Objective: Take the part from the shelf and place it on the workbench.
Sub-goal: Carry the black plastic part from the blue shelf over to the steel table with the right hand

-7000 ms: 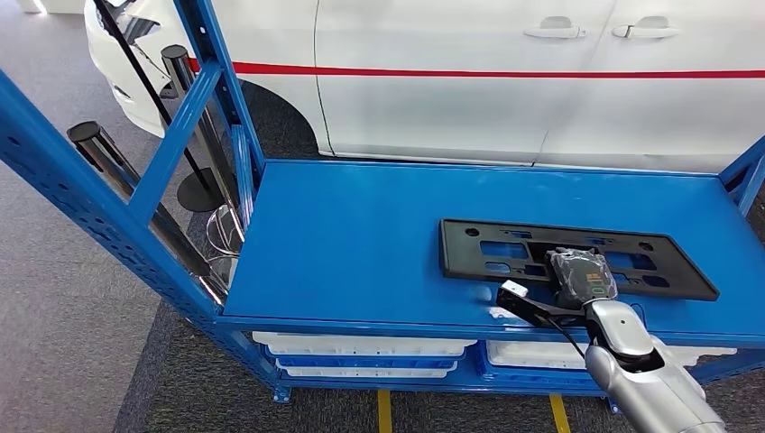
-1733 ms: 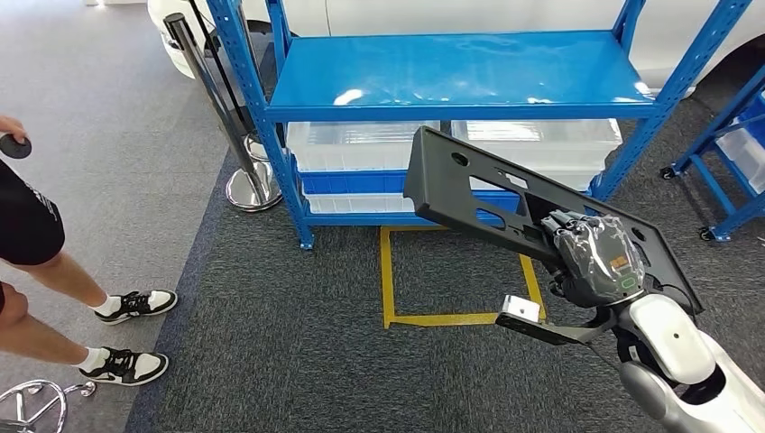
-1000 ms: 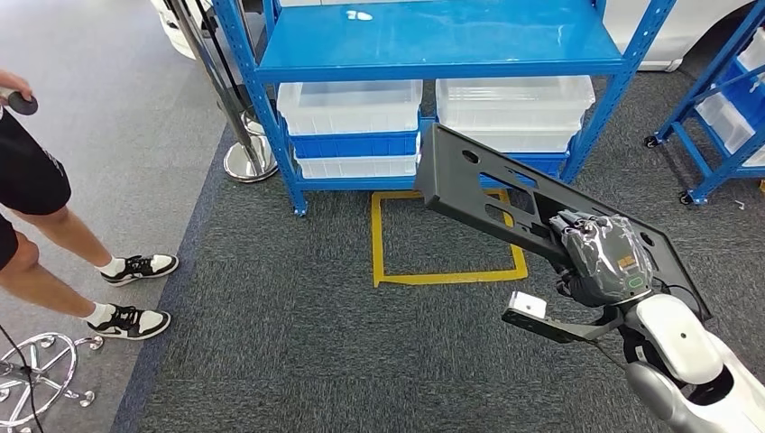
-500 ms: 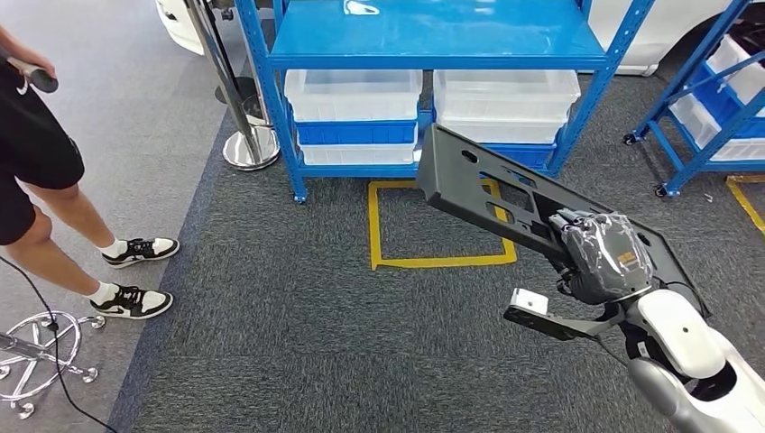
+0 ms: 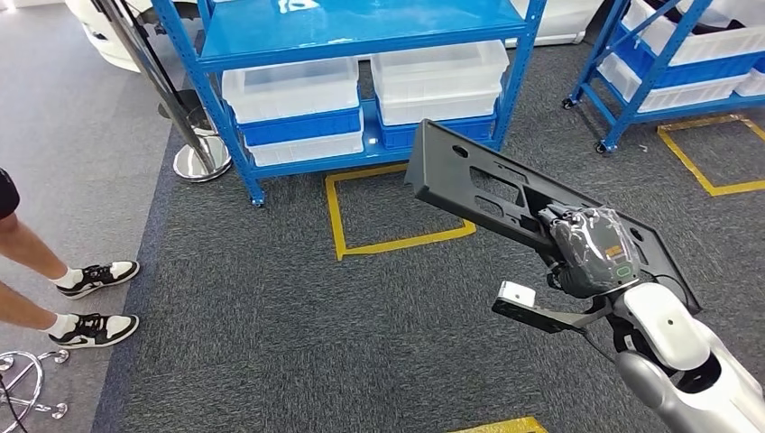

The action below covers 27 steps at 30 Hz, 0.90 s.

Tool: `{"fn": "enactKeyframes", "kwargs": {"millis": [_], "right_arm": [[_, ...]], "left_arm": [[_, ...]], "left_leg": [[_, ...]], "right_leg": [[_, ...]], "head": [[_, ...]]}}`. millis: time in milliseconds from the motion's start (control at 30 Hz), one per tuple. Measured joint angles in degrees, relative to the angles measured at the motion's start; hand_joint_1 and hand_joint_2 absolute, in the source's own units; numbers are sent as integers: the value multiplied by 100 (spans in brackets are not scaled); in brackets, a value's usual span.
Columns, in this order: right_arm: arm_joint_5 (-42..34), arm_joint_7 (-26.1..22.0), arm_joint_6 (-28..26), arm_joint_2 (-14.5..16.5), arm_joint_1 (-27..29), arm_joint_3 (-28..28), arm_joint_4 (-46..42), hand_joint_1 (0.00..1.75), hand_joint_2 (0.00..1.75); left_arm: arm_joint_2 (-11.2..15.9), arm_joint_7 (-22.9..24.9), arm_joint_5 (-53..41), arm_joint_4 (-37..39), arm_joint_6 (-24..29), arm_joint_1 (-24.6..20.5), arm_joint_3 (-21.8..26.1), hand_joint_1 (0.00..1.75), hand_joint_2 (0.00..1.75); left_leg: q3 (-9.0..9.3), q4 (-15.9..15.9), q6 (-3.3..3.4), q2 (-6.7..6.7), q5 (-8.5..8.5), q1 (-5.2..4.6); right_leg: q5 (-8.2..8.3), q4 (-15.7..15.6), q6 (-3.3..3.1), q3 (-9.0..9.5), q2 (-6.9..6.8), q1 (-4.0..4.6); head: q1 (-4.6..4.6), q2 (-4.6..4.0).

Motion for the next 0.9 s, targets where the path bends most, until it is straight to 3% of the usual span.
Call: {"fn": "enactKeyframes", "kwargs": {"millis": [67,133,167,200,267,333,367,433,467,500,533,600,667,700,767,833,900], "right_arm": [[62,21,40,106,-66,69,49,175,175],[155,70,103,297,-248,185,147,175,175],[210,109,142,422,-375,259,225,175,175],[262,148,177,560,-496,338,310,175,175],[315,191,213,757,-655,459,446,175,175],[330,197,221,856,-747,536,533,175,175],[333,201,223,886,-795,566,578,175,175],[335,210,232,940,-871,613,660,175,175],[336,216,241,967,-899,641,699,175,175],[338,223,256,994,-930,677,744,175,175],[340,238,272,1020,-975,718,788,175,175],[344,275,293,1059,-1105,790,865,175,175],[341,315,293,1062,-1217,829,908,175,175],[336,337,285,1044,-1240,836,922,175,175],[323,377,244,943,-1211,828,927,175,175],[307,412,146,761,-1103,782,892,175,175],[273,434,31,576,-965,705,845,175,175]], "left_arm": [[44,16,33,0,-32,-3,1,0,175],[124,44,75,3,-83,-2,1,0,175],[173,58,96,4,-114,-3,2,0,175],[225,73,120,6,-142,-12,2,0,175],[296,87,153,7,-172,-43,3,0,175],[328,93,163,7,-176,-61,4,0,175],[333,94,163,7,-177,-54,4,0,175],[338,99,172,7,-179,-20,6,0,175],[341,107,182,7,-185,-1,7,0,175],[345,118,197,7,-193,12,7,0,175],[349,129,214,7,-202,19,7,0,175],[357,141,239,7,-210,21,7,0,175],[368,135,254,7,-204,20,8,0,175],[373,126,259,7,-195,21,8,0,175],[372,102,267,7,-169,19,7,0,175],[361,75,276,7,-134,30,6,0,175],[343,55,291,7,-102,62,5,0,175]], "left_leg": [[338,-478,28,-40,286,6],[791,-1253,92,-244,512,7],[923,-1499,120,-332,558,1],[975,-1621,137,-385,556,-7],[988,-1712,179,-308,631,-4],[1013,-1837,253,-194,734,20],[1012,-1883,284,-134,779,30],[970,-1877,312,-9,802,8],[945,-1855,311,60,802,2],[920,-1825,309,128,798,-2],[894,-1788,302,196,789,-2],[846,-1690,270,323,745,-7],[810,-1576,218,421,681,-42],[803,-1542,193,467,661,-59],[809,-1527,151,556,648,-68],[770,-1412,88,437,521,-41],[566,-909,23,157,165,5]], "right_leg": [[52,20,16,-74,129,0],[112,24,53,-129,262,-11],[149,13,86,-150,325,-23],[188,-5,124,-170,386,-40],[259,-52,207,-190,467,-52],[162,59,249,-259,306,-24],[6,276,254,-356,168,-9],[-392,967,270,-644,-22,0],[-514,1271,283,-757,-52,0],[-536,1411,294,-791,-69,-1],[-457,1340,302,-719,-94,-2],[-187,689,295,-330,-279,9],[-50,162,232,-47,-499,42],[-56,84,193,-20,-545,61],[-25,87,122,-44,-428,70],[20,47,54,-54,-325,43],[64,18,0,-76,-216,16]], "head": [[0,0],[4,0],[4,0],[4,0],[1,0],[11,0],[20,0],[33,0],[35,0],[34,0],[35,0],[35,0],[32,0],[30,0],[27,0],[25,0],[23,0]]}}
